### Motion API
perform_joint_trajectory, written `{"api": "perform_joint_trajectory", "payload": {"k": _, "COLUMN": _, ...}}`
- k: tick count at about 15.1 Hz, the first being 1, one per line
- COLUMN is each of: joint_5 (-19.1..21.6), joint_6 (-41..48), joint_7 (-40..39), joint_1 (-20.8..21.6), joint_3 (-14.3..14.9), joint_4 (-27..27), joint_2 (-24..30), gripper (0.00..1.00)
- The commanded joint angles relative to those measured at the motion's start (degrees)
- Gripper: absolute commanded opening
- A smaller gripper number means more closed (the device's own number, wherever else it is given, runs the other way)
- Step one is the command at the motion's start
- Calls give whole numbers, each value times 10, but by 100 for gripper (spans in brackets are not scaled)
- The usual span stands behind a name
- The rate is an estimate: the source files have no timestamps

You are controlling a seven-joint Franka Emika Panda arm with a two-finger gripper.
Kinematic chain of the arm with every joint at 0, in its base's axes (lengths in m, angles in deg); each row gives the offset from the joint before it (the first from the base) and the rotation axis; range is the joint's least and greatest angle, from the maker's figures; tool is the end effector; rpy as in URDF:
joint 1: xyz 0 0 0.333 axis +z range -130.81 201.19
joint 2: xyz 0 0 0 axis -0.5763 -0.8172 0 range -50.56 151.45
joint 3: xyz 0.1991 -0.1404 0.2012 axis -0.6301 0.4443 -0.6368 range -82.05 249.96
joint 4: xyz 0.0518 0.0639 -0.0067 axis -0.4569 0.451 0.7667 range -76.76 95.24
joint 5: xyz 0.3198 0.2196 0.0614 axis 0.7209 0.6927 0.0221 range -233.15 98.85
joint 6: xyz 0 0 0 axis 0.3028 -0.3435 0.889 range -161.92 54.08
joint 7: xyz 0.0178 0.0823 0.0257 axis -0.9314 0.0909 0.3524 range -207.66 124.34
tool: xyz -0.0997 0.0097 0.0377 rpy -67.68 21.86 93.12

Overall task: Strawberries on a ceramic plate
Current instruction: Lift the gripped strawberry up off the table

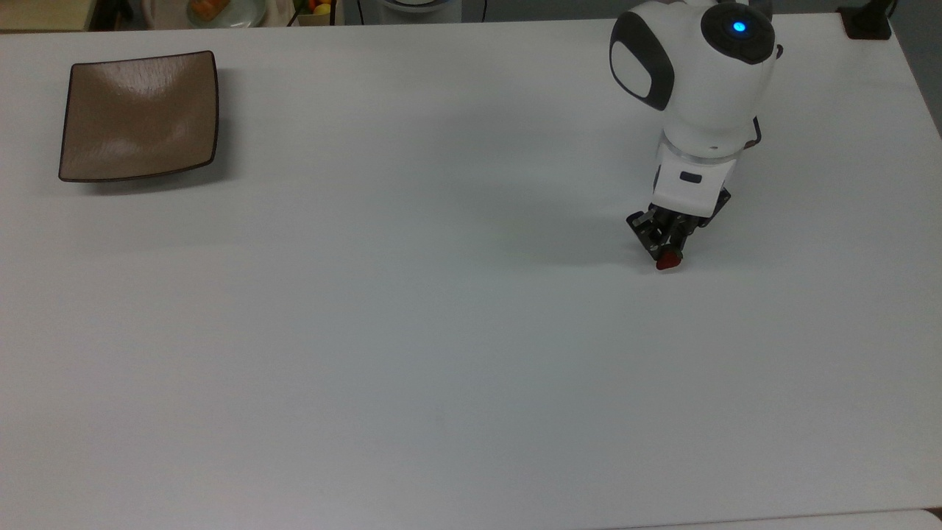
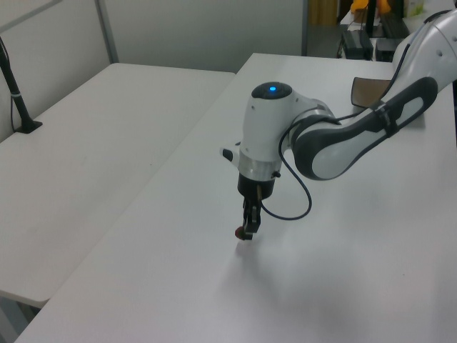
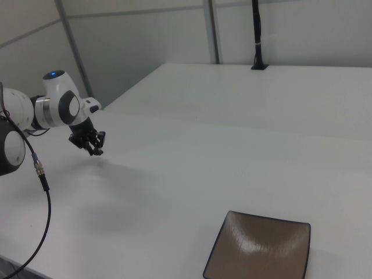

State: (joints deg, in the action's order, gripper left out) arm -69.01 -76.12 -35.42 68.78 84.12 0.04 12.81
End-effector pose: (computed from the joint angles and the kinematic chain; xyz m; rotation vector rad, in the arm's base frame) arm 0.6193 0.4082 0.3338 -2.9978 -0.7552 -0.2889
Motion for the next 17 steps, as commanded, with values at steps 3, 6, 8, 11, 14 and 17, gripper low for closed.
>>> {"api": "perform_joint_trajectory", "payload": {"k": 3, "joint_5": -4, "joint_6": -6, "joint_7": -18, "joint_1": -50, "joint_3": 0, "joint_4": 23, "joint_2": 54, "gripper": 4}}
{"api": "perform_joint_trajectory", "payload": {"k": 6, "joint_5": 1, "joint_6": -4, "joint_7": -30, "joint_1": -79, "joint_3": 0, "joint_4": 53, "joint_2": 97, "gripper": 4}}
{"api": "perform_joint_trajectory", "payload": {"k": 8, "joint_5": 1, "joint_6": 19, "joint_7": -37, "joint_1": -99, "joint_3": 0, "joint_4": 66, "joint_2": 121, "gripper": 4}}
{"api": "perform_joint_trajectory", "payload": {"k": 11, "joint_5": 4, "joint_6": 69, "joint_7": -68, "joint_1": -135, "joint_3": 0, "joint_4": 66, "joint_2": 150, "gripper": 4}}
{"api": "perform_joint_trajectory", "payload": {"k": 14, "joint_5": 4, "joint_6": 125, "joint_7": -96, "joint_1": -172, "joint_3": 0, "joint_4": 66, "joint_2": 179, "gripper": 4}}
{"api": "perform_joint_trajectory", "payload": {"k": 17, "joint_5": 5, "joint_6": 171, "joint_7": -137, "joint_1": -214, "joint_3": 1, "joint_4": 67, "joint_2": 203, "gripper": 4}}
